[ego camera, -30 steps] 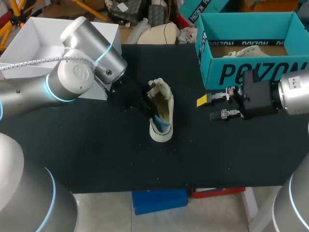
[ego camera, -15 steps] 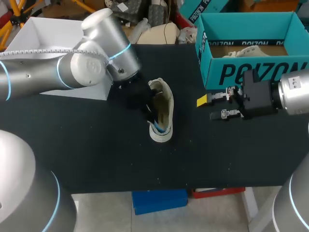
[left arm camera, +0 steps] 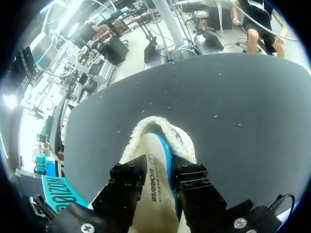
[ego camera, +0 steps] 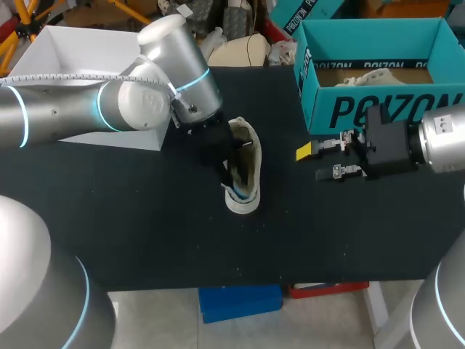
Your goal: Take the shoe out of the shoebox, open the shoe tongue, remove and reinsert the insole, then place the shoe into the shoebox
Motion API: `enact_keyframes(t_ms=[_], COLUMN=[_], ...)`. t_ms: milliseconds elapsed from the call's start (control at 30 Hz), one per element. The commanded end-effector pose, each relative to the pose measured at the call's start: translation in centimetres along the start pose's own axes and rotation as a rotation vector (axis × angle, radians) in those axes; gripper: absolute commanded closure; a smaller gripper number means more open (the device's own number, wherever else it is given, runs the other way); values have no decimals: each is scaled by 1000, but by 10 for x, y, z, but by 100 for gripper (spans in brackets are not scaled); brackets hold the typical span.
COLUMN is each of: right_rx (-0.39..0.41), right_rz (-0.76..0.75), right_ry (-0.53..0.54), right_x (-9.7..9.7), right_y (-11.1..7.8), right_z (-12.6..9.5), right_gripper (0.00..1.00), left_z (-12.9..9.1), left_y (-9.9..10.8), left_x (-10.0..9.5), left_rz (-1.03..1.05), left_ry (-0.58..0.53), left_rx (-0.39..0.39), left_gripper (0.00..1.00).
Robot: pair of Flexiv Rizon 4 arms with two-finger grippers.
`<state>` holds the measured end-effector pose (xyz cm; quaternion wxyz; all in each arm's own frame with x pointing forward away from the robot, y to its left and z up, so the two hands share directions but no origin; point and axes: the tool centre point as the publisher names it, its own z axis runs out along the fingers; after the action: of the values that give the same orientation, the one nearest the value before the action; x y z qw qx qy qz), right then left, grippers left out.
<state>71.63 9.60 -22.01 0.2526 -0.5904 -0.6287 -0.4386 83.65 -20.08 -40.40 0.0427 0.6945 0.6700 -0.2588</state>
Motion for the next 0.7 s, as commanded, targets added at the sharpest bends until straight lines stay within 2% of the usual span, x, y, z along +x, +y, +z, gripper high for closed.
enact_keyframes(t_ms=[33, 300, 367, 433, 467, 600, 700], right_rx=[1, 1, 1, 1, 1, 1, 1], right_rz=[1, 1, 1, 1, 1, 1, 1], right_ry=[-2, -2, -2, -2, -2, -2, -2], right_x=[1, 1, 1, 1, 1, 1, 1], right_y=[0, 0, 0, 0, 0, 0, 0], right_z=[0, 0, 0, 0, 0, 0, 0], right_gripper=[0, 0, 0, 0, 0, 0, 0], left_z=[-19, -53, -58, -62, -63, -66, -62], left_y=[-4, -13, -11, -11, -11, -7, -16], left_x=[-1, -29, -36, -41, -42, -37, -33], left_rz=[8, -21, -18, -19, -9, 99, 114], left_ry=[-4, -136, -155, -150, -119, 78, 153], left_rx=[-19, -14, -39, -73, -104, -248, -286], left_gripper=[0, 0, 2, 64, 100, 100, 100])
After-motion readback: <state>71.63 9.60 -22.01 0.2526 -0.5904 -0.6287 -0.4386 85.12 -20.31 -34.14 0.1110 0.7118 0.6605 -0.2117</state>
